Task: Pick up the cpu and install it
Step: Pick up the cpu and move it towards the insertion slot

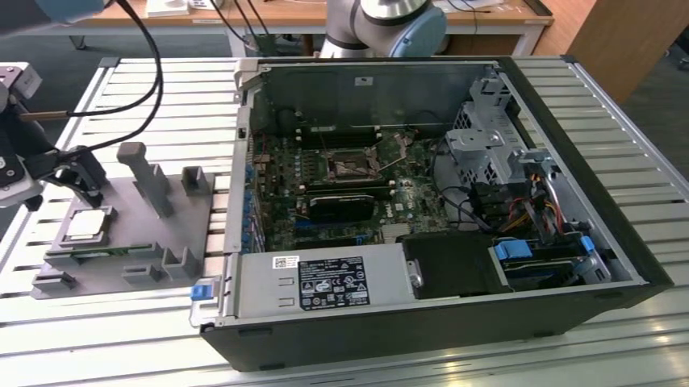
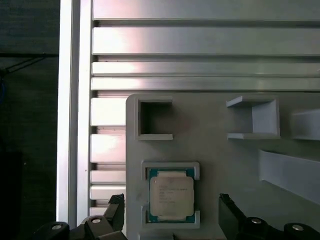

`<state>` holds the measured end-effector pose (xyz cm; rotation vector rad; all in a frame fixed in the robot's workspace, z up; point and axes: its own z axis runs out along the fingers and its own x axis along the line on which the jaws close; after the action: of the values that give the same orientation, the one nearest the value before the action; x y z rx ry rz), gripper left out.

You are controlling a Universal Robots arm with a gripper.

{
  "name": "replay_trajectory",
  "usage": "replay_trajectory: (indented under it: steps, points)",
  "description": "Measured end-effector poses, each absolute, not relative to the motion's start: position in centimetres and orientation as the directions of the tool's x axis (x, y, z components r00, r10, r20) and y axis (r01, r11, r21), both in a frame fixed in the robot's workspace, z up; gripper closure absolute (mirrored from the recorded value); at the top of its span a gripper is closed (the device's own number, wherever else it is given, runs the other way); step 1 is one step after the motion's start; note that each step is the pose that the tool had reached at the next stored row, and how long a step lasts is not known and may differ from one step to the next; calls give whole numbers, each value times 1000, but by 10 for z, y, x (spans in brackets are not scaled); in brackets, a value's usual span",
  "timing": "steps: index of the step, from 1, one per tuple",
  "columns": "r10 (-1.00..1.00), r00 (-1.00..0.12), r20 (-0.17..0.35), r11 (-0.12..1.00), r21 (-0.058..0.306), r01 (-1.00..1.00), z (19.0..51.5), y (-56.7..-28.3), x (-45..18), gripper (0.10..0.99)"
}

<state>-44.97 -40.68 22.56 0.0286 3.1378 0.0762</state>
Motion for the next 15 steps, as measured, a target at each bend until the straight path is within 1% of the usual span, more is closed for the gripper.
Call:
replay_trajectory:
  steps: [15]
  points:
    - [16, -1000, -2, 999, 39, 16, 215, -409, -450, 251]
